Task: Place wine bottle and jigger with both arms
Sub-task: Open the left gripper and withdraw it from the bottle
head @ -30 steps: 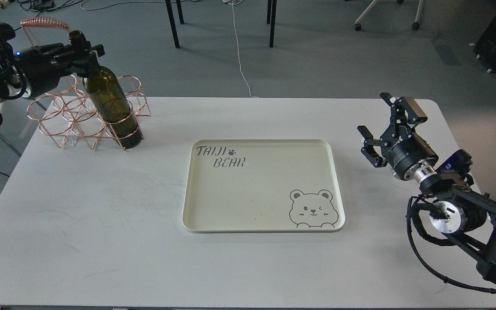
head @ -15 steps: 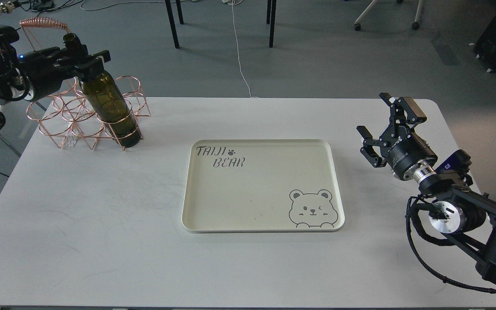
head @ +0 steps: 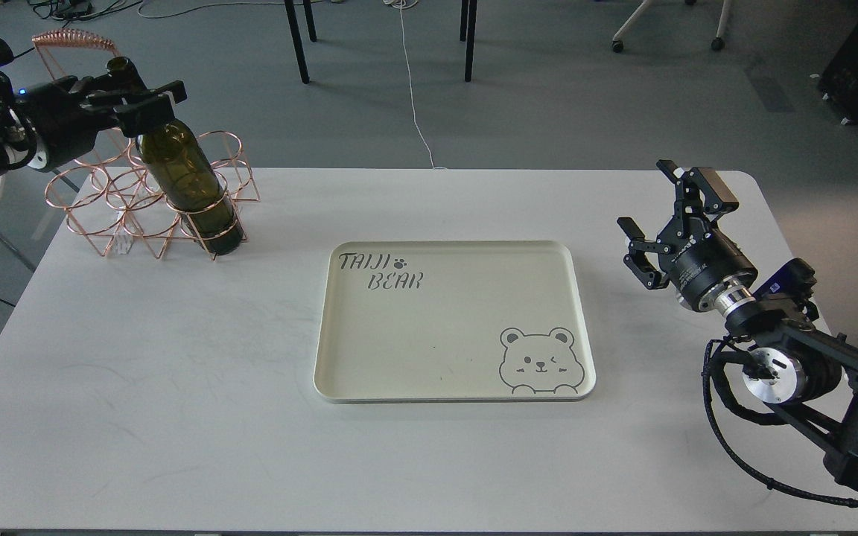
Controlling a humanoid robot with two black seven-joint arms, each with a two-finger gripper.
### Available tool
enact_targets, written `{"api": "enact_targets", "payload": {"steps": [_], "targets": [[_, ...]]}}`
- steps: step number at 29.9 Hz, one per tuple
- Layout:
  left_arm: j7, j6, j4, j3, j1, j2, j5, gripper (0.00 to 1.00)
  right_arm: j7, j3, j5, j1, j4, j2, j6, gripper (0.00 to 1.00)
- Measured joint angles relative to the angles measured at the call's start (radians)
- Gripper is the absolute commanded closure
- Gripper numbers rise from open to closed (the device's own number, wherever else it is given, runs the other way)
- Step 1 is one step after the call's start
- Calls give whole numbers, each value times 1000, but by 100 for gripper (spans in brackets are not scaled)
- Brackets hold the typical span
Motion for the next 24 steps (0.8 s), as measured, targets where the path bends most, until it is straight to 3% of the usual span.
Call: {"api": "enact_targets", "payload": {"steps": [10,15,19,24], "targets": [[0,-7,-228,-3,121,231,-72,3,0,0,0,1,0,2,0,1],[0,-21,-478,-8,180,338,-445,2,0,20,0,3,-7,19,0,1],[0,-36,-647,-16,196,350,-815,2,0,39,0,7,-10,55,0,1],[0,-60,-726,-35,228,257,-1008,2,0,44,0,4,-16,77,0,1]]}}
